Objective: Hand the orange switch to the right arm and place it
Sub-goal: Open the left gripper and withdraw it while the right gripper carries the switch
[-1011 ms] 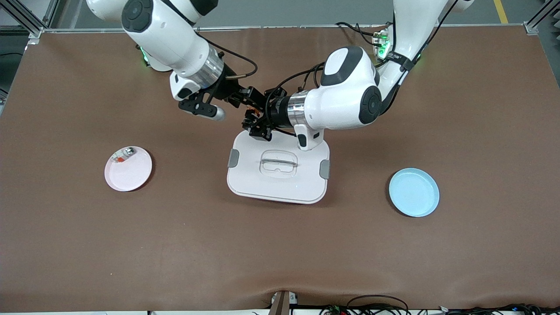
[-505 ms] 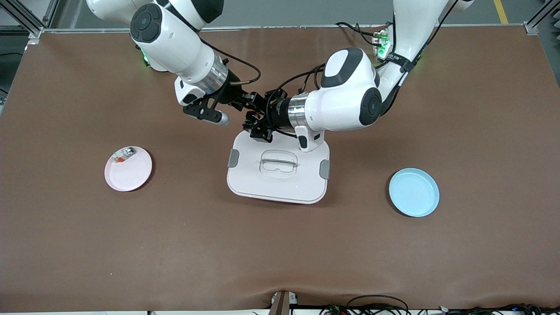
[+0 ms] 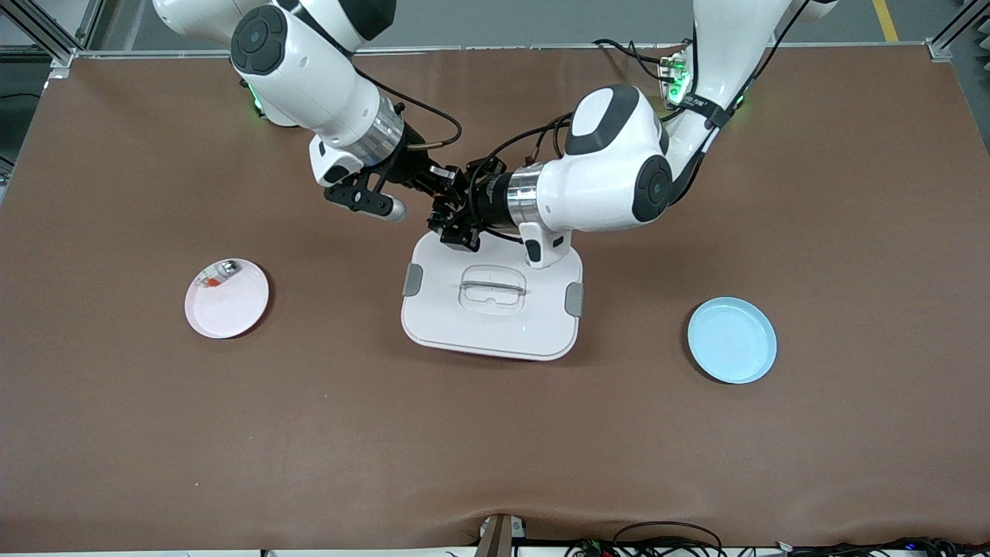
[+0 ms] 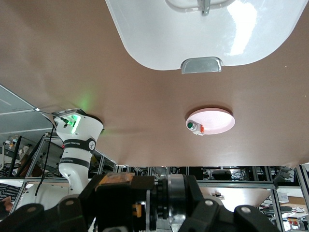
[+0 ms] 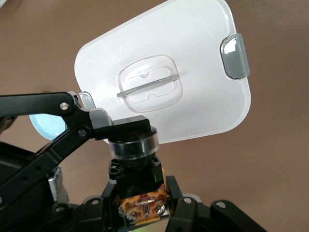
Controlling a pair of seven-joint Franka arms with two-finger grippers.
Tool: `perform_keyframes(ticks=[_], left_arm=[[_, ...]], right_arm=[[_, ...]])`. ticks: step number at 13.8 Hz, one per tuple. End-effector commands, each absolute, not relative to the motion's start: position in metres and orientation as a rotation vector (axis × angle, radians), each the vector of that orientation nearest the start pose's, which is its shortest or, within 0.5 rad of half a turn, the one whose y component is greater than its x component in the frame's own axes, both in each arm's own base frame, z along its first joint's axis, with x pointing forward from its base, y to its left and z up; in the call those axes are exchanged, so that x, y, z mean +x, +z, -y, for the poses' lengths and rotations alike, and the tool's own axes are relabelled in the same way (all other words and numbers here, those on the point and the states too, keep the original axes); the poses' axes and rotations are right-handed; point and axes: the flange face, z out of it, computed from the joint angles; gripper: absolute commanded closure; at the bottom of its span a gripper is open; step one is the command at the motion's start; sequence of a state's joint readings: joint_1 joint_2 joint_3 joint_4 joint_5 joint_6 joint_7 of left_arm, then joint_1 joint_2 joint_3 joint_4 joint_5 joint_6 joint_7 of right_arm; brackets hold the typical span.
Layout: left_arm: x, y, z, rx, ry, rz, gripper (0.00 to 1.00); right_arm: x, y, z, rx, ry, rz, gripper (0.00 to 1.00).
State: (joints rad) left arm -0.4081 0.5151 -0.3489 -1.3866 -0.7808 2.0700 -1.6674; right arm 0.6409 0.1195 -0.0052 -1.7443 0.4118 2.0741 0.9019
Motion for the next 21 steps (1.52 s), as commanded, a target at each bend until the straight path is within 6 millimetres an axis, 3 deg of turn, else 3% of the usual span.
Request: perform_keyframes(ticks=[1, 3, 4, 5, 9, 12, 14, 16, 19, 21], left_arm=[[0.54, 0.472, 0.489, -2.646, 1.379, 2.046, 1.0], [0.542, 0.473, 0.487, -2.642, 1.382, 2.056, 0.97], [0.544, 0.475, 0.484, -2.648, 1.378, 2.06, 0.75], [0.545, 0.477, 0.482, -2.669, 1.372, 2.051, 0.01], [0.562, 0.495, 0.466, -2.7, 1.347, 2.102, 0.0], [0.588, 0.514, 0.436, -2.717, 1.264, 2.209, 0.0], [0.605, 0.527, 0.406, -2.727, 1.165, 2.292, 0.0], [0.618, 0.542, 0.375, -2.851, 0.921, 2.272, 0.0], [0.646, 0.537, 0.323, -2.925, 0.658, 2.243, 0.0], [0.659, 0.531, 0.292, -2.987, 0.391, 2.111, 0.0]], right_arm=[[0.489, 0.525, -0.389, -2.651, 0.171, -0.573, 1.0], [0.49, 0.526, -0.387, -2.65, 0.171, -0.576, 1.0], [0.49, 0.526, -0.387, -2.649, 0.17, -0.578, 1.0], [0.491, 0.526, -0.386, -2.649, 0.169, -0.578, 1.0], [0.492, 0.529, -0.385, -2.65, 0.156, -0.555, 1.0], [0.494, 0.536, -0.378, -2.691, 0.162, -0.426, 1.0], [0.5, 0.545, -0.361, -2.733, 0.187, -0.273, 1.0], [0.503, 0.546, -0.341, -2.767, 0.233, -0.128, 1.0], [0.5, 0.544, -0.311, -2.926, 0.227, 0.171, 1.0], [0.494, 0.548, -0.29, -3.011, 0.233, 0.413, 1.0]])
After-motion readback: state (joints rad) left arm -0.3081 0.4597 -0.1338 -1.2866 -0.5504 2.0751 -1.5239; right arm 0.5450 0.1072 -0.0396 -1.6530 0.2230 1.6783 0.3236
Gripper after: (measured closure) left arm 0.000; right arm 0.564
